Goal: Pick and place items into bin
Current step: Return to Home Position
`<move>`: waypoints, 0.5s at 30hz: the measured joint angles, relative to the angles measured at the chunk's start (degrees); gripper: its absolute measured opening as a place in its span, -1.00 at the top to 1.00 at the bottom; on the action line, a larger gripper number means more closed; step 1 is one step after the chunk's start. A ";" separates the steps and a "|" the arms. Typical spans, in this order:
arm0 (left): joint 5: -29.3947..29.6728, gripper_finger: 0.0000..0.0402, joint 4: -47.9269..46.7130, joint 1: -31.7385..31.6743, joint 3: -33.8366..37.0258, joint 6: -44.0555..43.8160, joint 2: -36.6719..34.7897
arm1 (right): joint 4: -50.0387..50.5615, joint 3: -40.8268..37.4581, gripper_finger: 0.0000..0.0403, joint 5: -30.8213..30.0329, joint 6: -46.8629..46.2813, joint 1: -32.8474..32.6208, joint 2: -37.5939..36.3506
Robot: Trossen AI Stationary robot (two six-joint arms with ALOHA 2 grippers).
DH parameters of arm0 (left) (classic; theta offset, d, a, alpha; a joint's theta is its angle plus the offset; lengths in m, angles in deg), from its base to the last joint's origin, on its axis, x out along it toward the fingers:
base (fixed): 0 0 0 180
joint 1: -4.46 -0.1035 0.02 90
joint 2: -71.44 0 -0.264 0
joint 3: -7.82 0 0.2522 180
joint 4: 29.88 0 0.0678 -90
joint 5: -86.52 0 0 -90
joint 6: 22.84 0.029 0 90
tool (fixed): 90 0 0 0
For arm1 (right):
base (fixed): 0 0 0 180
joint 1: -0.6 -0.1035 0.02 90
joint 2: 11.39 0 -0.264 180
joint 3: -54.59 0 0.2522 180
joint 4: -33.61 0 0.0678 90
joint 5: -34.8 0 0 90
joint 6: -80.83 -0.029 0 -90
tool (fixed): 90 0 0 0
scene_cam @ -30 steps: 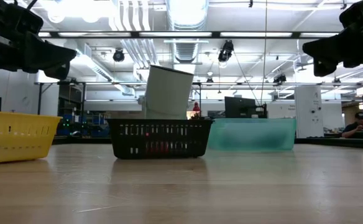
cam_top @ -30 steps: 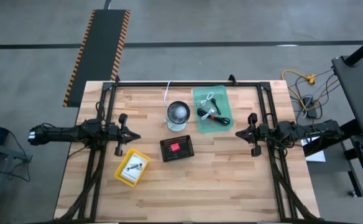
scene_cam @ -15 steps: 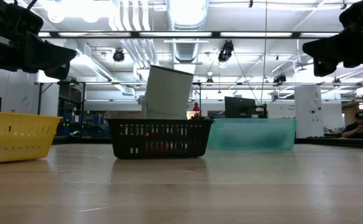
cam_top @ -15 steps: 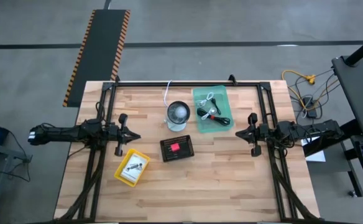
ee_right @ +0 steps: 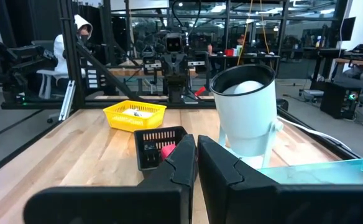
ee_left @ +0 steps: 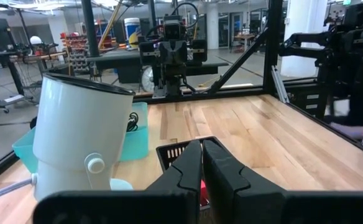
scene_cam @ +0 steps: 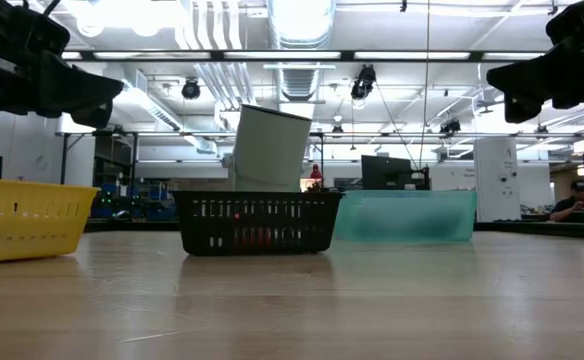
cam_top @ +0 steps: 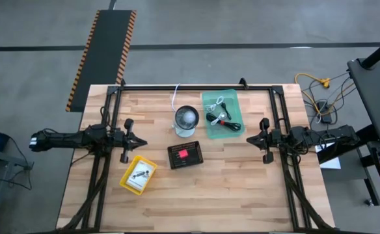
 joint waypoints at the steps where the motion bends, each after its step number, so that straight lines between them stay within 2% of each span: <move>1: 0.00 1.00 -0.02 0.00 0.00 0.00 0.06 | 0.00 0.00 0.96 0.00 -0.04 0.00 0.00; 15: 0.00 1.00 0.00 0.00 0.00 0.01 0.29 | 0.00 0.00 0.96 0.00 -0.06 0.00 -0.02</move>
